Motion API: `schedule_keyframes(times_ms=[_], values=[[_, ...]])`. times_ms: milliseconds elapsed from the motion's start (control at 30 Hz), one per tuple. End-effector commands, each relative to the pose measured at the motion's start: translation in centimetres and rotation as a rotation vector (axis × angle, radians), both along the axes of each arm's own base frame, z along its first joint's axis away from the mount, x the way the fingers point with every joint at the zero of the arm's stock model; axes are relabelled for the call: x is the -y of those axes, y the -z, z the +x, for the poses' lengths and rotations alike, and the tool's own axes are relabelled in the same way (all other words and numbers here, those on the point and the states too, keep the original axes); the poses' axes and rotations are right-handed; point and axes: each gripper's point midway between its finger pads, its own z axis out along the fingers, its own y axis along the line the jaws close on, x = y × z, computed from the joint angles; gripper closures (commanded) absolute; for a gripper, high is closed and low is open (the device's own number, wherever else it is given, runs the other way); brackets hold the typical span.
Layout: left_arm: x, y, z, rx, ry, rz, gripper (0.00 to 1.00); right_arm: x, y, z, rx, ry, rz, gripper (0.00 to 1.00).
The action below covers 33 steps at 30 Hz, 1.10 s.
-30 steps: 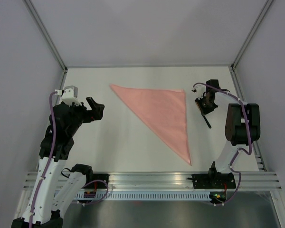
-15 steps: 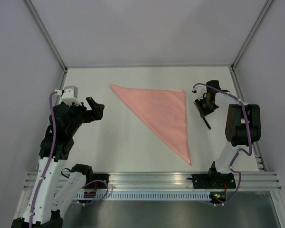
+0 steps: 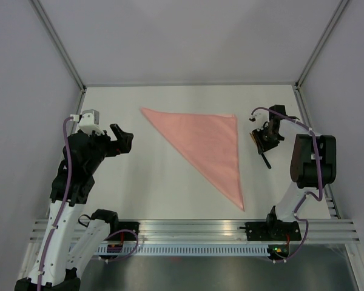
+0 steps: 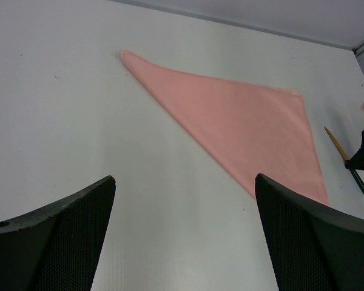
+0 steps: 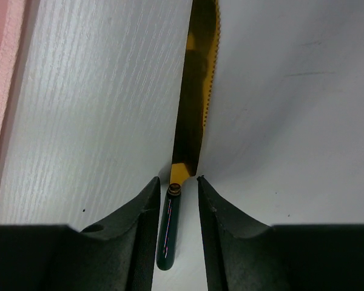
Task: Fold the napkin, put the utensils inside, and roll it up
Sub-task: Pick up the knife at the center of the board.
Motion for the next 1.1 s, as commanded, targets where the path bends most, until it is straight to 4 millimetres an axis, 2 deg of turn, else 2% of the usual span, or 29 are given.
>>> schedule_keyframes(times_ms=[0,200,500,767,1067], values=[[0.2,-0.7,0.3,0.023,-0.004,-0.033,0.0,-0.1,-1.3,-1.0,-0.003,-0.014,0.014,0.62],[0.2,-0.7,0.3,0.023,-0.004,-0.033,0.0,-0.2,-2.2,-1.2,0.01,-0.022,0.019,0.61],[0.2,-0.8,0.3,0.025,-0.001,-0.034,0.0,0.4,-1.9,-2.2,-0.005,-0.021,0.001,0.61],[0.2,-0.7,0.3,0.023,-0.003,-0.033,0.0,0.4,-0.3,-2.8,-0.053,-0.022,0.008,0.61],[0.1,-0.5,0.4,0.016,-0.007,-0.031,0.0,0.6,1.2,-3.1,-0.079,-0.03,0.001,0.7]])
